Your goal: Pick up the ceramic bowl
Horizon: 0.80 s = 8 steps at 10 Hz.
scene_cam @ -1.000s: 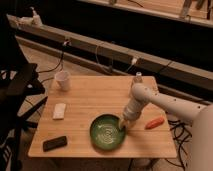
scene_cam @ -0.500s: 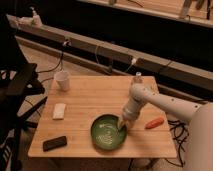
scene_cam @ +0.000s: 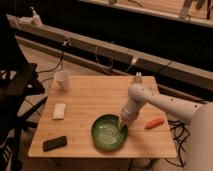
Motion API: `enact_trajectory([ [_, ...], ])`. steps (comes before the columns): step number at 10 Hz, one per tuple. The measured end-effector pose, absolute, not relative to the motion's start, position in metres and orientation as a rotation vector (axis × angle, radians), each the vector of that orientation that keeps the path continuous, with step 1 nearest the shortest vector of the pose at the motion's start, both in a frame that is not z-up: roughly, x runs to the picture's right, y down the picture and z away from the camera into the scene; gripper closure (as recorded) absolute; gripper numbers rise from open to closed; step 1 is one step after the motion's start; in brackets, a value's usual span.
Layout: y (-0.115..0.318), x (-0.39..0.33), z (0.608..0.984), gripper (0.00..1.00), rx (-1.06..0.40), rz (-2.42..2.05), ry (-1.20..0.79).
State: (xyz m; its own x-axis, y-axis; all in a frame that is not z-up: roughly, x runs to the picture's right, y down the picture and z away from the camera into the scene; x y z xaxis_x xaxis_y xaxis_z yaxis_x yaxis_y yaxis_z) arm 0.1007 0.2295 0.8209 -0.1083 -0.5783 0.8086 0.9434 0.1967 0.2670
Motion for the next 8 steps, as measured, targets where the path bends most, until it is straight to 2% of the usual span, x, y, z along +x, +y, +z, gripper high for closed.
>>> enact_trajectory([
  [5, 0.183, 0.063, 0.755, 1.00, -0.359, -1.514, -0.916],
  [8, 0.161, 0.059, 0.744, 1.00, -0.265, -1.528, -0.905],
])
